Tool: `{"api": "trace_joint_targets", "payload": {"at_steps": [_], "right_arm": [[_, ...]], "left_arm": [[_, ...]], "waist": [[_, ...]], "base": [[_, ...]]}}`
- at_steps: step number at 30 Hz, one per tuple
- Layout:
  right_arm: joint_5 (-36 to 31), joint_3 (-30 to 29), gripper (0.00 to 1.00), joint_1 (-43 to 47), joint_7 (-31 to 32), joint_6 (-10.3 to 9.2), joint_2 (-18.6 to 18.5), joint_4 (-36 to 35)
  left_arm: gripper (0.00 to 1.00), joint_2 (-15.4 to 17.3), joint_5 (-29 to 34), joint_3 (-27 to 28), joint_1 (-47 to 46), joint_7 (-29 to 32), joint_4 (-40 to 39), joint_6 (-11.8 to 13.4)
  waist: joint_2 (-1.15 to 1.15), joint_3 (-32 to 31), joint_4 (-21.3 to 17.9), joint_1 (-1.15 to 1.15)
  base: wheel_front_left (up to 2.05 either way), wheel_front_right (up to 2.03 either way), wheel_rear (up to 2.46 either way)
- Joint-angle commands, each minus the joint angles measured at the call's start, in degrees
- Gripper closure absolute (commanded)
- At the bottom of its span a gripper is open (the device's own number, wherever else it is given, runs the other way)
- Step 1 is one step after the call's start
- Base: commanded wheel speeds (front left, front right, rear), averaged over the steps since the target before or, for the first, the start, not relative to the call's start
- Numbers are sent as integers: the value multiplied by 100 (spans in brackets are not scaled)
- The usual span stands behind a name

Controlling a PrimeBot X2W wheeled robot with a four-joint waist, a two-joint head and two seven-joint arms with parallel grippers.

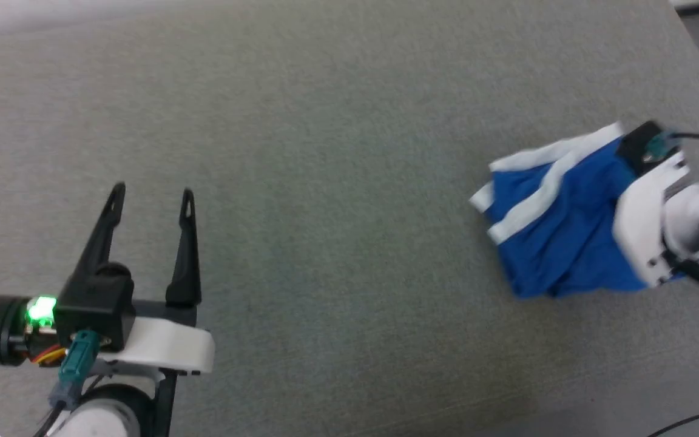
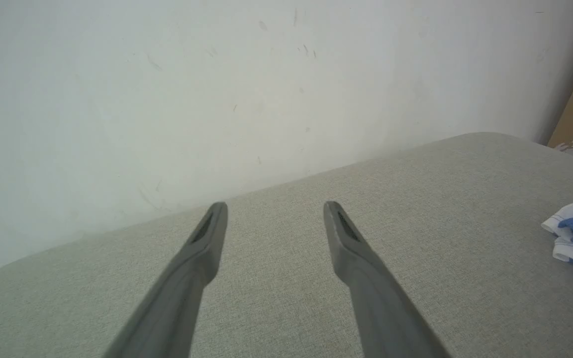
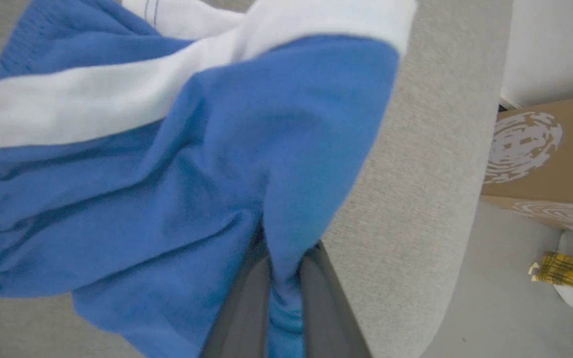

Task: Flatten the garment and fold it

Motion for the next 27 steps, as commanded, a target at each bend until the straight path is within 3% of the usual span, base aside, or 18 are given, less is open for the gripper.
{"api": "trace_joint_targets", "payload": {"at_steps": [1,11,12,13,14,18,27], "right_arm": [[-93,-13,100,-159,-133,-13,-81,142],[-598,-675,100,-910,-1407,-13,-244,1498],[-668,-751,93,-955,-1513,-13,-207,1628],[-743,-804,56,-990,-1607,-13,-158,1748],[-826,-836,0,-1022,-1712,-13,-103,1845],[-1142,-973,0,-1113,-2138,-13,131,2194],[-2455,-1820,0,-854,-3322,-13,282,2753]], "left_arm": [[0,53,77,-8,-152,56,-57,-11],[0,146,368,-129,-734,382,-327,-171],[0,154,374,-121,-755,391,-330,-173],[0,163,380,-111,-765,396,-330,-168],[0,173,385,-101,-768,399,-332,-162],[0,187,353,-69,-730,366,-284,-145],[0,58,196,-16,-452,178,-37,13]], "waist": [[0,908,-766,-1],[0,1607,-714,-1],[0,1635,-691,-1],[0,1653,-674,-1],[0,1669,-658,-1],[0,1632,-618,-1],[0,1018,-645,-1]], "base": [[0,0,0],[0,0,0],[0,0,0],[0,0,0],[0,0,0],[0,0,0],[0,0,0]]}}
